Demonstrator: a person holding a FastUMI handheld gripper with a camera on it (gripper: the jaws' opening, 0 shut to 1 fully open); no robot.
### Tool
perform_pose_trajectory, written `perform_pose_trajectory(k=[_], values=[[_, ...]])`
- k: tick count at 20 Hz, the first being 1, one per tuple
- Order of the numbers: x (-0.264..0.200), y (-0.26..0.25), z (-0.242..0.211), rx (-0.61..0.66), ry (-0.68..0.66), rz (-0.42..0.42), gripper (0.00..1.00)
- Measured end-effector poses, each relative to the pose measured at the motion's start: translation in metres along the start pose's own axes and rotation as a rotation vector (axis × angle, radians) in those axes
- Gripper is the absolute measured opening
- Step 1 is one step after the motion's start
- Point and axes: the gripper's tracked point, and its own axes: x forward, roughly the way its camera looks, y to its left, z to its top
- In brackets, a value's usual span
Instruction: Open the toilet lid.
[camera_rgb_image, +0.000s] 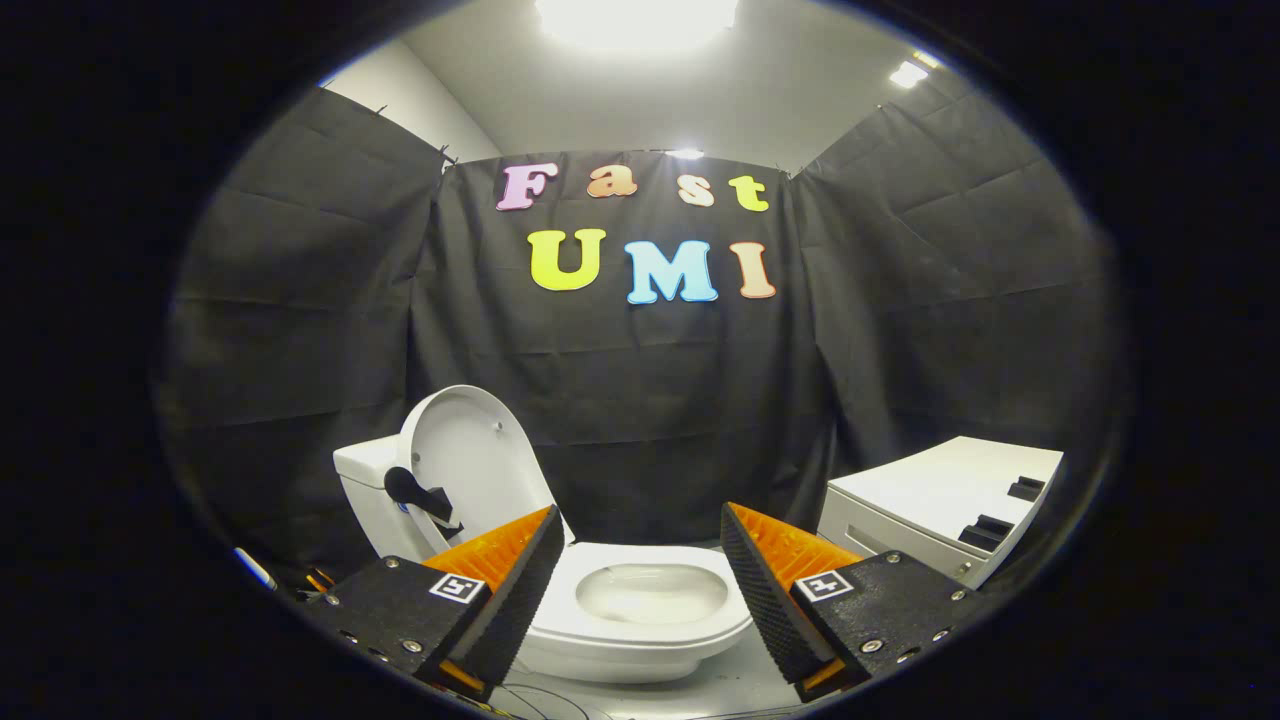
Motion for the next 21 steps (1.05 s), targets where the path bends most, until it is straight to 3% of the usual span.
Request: perform_pose_trajectory(k=[21], values=[[-0.0097,-0.0113,-0.0018,-0.01,-0.012,-0.002,0.97]])
